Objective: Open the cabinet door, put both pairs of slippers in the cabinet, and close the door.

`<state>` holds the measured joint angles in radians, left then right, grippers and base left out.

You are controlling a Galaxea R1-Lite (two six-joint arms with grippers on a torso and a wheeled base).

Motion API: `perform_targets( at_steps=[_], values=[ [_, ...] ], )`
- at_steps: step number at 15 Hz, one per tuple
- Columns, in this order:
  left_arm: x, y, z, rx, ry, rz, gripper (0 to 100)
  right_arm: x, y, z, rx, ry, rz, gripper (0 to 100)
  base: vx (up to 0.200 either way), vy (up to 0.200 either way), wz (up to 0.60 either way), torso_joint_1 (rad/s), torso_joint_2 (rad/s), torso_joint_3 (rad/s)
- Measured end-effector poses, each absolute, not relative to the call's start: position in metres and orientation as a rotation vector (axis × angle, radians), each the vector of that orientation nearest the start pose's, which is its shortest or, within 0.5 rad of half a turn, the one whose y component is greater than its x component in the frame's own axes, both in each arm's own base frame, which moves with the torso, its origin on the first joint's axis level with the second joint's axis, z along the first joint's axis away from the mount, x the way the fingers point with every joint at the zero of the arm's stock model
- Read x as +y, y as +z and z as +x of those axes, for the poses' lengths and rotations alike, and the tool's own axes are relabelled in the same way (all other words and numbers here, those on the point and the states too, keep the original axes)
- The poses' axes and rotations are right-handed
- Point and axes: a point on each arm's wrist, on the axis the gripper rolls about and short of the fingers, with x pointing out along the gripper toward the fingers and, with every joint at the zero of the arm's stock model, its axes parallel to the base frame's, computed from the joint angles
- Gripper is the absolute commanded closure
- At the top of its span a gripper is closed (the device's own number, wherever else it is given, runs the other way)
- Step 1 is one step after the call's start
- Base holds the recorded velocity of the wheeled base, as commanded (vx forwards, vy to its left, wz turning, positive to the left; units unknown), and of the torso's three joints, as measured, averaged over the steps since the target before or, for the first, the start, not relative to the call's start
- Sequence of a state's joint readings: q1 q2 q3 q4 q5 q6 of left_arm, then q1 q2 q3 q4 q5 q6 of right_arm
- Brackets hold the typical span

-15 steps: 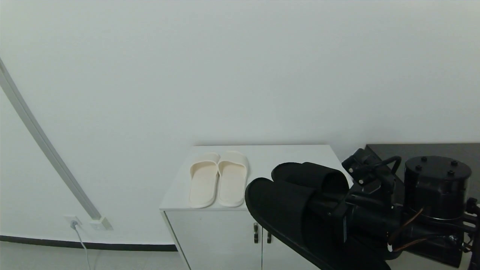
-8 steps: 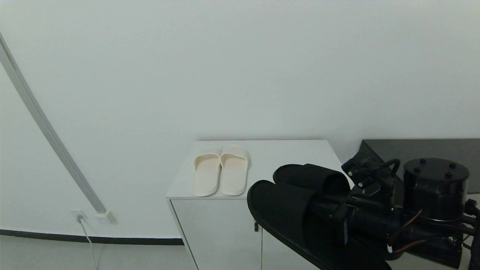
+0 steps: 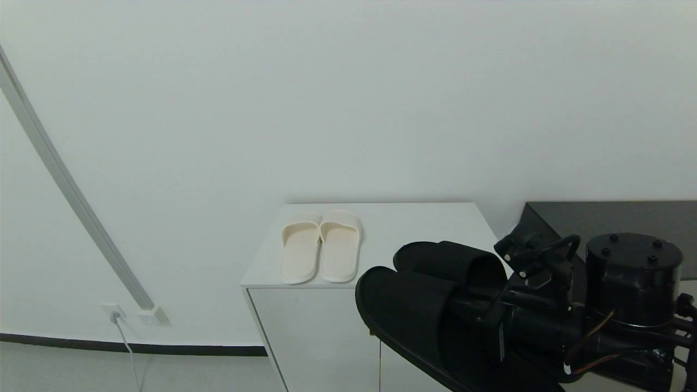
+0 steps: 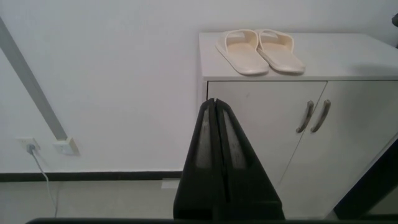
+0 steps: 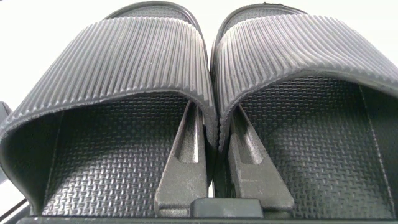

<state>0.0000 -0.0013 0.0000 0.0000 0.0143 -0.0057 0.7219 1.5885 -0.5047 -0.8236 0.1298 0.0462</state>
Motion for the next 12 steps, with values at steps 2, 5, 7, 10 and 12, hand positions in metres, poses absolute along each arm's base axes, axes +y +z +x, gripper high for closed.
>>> perform_targets(
  at_steps=[2,5,7,10,12],
  values=[
    [0.0003,0.0755,-0.0229,-0.001,0.014,-0.006,100,0.1692,0.1539,0.1872,0.279,0.841,-0.036,100,0.000,0.000,0.00,-0.154,0.35,0.178],
    [0.0003,0.0755,-0.0229,-0.001,0.012,-0.007,0,0.1697,0.1527,0.1857,0.283,0.846,-0.040,100,0.000,0.000,0.00,-0.149,0.35,0.190],
    [0.0003,0.0755,-0.0229,-0.001,0.011,-0.006,0,0.1697,0.1520,0.1850,0.285,0.847,-0.041,100,0.000,0.000,0.00,-0.151,0.37,0.202],
    [0.0003,0.0755,-0.0229,-0.001,0.012,-0.006,0,0.1686,0.1506,0.1836,0.267,0.853,-0.088,100,0.000,0.000,0.00,-0.159,0.38,0.206],
    [0.0003,0.0754,-0.0229,-0.001,0.012,-0.006,0,0.1683,0.1494,0.1825,0.271,0.856,-0.094,100,0.000,0.000,0.00,-0.158,0.39,0.219]
  ],
)
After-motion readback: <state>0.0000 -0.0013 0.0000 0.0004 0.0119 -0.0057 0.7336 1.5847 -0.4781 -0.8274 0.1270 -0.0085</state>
